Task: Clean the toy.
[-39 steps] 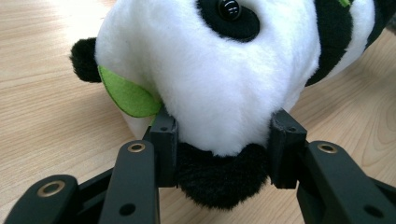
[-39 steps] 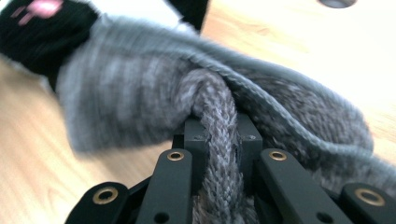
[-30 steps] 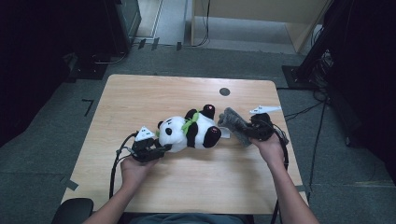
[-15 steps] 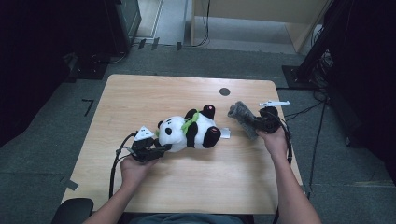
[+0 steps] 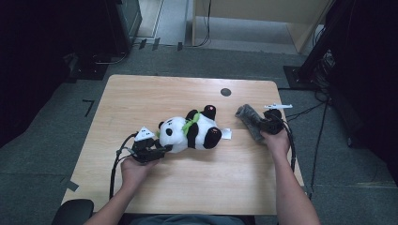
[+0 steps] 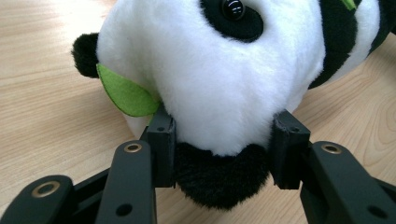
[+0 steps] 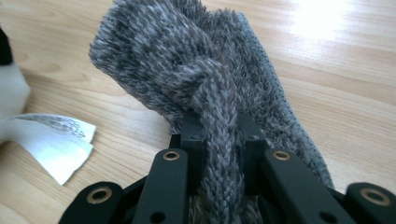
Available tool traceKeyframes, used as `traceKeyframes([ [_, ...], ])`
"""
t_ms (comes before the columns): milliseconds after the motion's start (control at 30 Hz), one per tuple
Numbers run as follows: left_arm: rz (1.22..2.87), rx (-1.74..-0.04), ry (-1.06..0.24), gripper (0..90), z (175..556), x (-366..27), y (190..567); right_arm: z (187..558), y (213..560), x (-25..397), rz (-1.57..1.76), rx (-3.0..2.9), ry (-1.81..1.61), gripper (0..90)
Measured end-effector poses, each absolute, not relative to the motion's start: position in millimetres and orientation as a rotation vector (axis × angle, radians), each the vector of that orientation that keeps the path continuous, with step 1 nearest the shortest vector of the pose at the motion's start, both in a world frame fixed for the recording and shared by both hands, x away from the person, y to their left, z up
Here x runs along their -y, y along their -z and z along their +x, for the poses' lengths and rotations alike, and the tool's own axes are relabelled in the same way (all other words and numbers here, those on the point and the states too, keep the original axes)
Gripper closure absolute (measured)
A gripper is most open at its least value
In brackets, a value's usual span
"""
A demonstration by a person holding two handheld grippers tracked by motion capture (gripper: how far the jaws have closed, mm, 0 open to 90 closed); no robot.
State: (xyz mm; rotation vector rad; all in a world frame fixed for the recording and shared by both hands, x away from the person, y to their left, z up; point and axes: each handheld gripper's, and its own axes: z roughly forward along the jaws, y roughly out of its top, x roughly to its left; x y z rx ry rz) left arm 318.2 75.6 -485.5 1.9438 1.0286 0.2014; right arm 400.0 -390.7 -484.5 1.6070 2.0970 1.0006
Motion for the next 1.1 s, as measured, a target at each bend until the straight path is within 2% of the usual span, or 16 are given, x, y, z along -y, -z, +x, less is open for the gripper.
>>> traceKeyframes([
  [300,1.949,-1.024,-0.212,49.6,318,-75,486,401,488,393,1.642,-2.095,-1.0,68.5],
  [733,1.935,-1.038,-0.185,43.7,320,-77,486,400,481,388,1.61,-2.097,-0.994,39.6],
  [1100,1.931,-1.045,-0.178,39.7,321,-77,486,383,456,373,1.527,-2.126,-1.073,37.8],
])
